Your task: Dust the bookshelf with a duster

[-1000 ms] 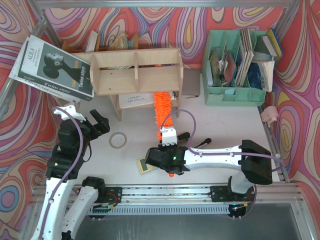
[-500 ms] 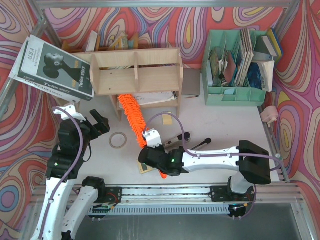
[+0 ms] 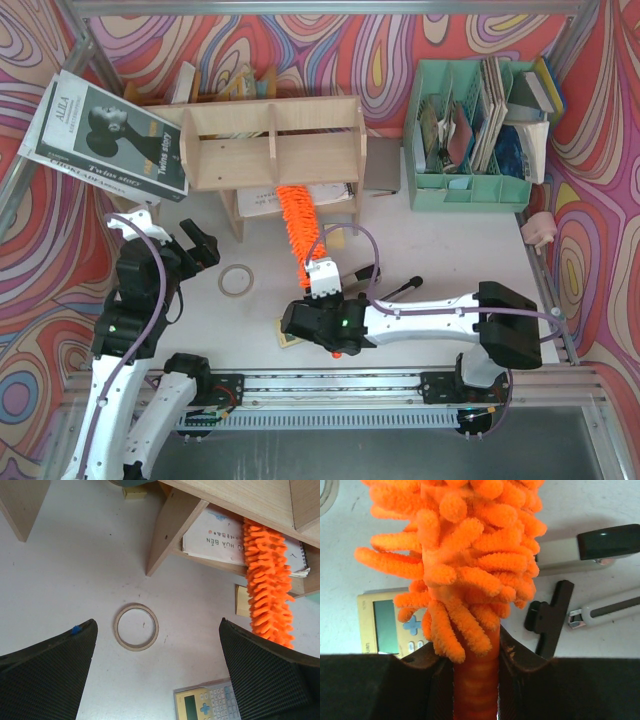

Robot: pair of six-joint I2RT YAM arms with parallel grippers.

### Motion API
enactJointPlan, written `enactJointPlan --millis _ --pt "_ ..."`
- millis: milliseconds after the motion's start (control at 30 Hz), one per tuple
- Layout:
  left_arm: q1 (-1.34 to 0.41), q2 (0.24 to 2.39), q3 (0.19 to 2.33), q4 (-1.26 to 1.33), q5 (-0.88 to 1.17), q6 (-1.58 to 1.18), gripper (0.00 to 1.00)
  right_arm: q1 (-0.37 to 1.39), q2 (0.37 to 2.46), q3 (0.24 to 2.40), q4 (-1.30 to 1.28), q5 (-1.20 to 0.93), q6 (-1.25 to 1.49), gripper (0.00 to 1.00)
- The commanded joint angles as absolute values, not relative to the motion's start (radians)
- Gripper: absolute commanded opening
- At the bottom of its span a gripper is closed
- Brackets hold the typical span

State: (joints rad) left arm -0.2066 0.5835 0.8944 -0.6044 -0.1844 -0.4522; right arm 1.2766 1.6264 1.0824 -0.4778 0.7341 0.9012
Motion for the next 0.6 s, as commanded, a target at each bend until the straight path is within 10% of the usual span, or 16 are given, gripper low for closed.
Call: enactJointPlan --millis 0,567 --pt "-0.198 0.578 0.883 -0.61 -0.192 -0.453 0.99 1.27 1.573 1.078 -0.563 0.85 1.022 0.0" --pt "-0.198 0.572 0.884 -0.614 -0.196 -0.453 0.98 1.303 1.6 1.075 -0.229 0.654 0.641 0.0"
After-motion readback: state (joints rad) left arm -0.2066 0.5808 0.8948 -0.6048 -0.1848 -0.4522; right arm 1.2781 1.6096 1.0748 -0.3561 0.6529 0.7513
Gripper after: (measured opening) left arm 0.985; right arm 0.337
